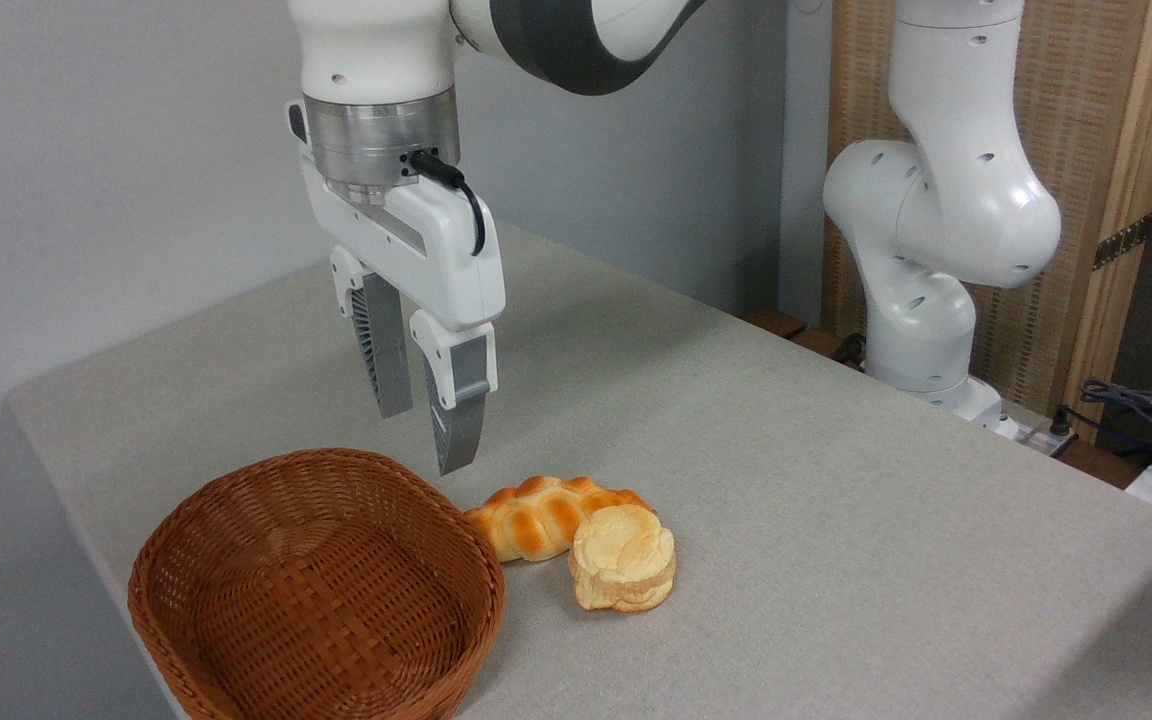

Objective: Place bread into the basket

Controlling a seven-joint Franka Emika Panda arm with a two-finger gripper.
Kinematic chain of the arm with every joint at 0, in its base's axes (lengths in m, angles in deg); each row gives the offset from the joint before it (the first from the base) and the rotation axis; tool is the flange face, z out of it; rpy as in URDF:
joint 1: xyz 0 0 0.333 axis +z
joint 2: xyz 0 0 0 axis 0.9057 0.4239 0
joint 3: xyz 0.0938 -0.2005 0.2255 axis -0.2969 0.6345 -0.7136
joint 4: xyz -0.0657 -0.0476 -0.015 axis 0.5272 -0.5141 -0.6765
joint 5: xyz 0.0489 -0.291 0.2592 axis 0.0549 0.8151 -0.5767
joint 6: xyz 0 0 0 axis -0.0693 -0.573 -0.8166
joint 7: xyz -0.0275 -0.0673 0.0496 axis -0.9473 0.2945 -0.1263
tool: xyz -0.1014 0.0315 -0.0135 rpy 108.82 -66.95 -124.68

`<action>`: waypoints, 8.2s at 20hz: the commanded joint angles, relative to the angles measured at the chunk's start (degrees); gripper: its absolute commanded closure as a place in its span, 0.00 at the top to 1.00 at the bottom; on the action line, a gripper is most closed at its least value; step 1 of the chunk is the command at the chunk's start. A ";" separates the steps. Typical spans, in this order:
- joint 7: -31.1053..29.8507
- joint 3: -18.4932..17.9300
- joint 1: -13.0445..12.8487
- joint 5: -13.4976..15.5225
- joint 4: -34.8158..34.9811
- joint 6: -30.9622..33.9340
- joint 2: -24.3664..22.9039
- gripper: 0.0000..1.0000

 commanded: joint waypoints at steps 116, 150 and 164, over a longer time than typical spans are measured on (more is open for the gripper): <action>20.25 -7.37 -2.10 -8.67 17.74 -0.87 -2.59 0.58; 4.08 -2.53 -2.37 0.12 4.91 -21.09 1.80 1.00; -1.36 -5.00 -1.84 1.00 4.82 -4.83 -3.21 1.00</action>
